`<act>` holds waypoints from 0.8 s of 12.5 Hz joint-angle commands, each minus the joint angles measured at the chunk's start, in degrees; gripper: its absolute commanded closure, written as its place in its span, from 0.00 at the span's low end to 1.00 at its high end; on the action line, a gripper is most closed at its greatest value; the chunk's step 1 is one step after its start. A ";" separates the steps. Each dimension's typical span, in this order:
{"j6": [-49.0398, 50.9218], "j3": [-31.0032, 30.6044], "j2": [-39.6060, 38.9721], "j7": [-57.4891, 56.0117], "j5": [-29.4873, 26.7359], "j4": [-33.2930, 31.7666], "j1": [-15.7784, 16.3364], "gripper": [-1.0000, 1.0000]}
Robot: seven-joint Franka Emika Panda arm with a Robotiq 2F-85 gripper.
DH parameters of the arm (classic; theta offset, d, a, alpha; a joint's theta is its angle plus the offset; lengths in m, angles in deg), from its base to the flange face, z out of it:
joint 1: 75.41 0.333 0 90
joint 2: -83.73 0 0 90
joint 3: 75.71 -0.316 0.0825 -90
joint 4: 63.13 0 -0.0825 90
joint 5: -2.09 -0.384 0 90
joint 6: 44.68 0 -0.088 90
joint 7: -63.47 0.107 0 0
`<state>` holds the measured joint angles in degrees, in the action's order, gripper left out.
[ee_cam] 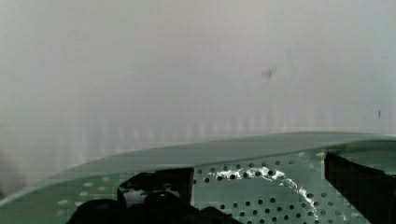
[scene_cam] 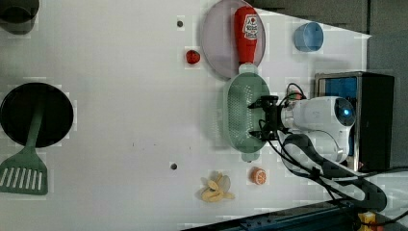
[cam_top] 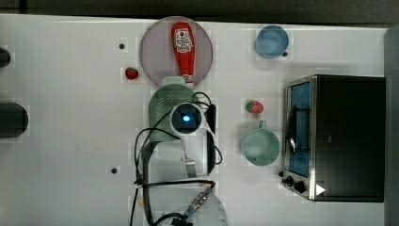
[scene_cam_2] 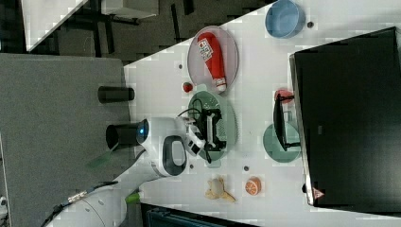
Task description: Drag strainer left to right.
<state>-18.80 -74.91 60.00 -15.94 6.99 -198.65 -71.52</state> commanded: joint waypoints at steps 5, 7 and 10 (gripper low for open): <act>0.38 6.12 2.21 -12.67 0.24 -0.30 -2.66 0.00; 0.07 7.67 2.20 -14.89 0.24 -0.32 -2.86 0.00; -0.06 7.76 2.58 -17.31 0.25 -0.14 -3.00 0.00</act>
<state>-18.97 -66.71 60.13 -27.75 7.28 -198.54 -74.71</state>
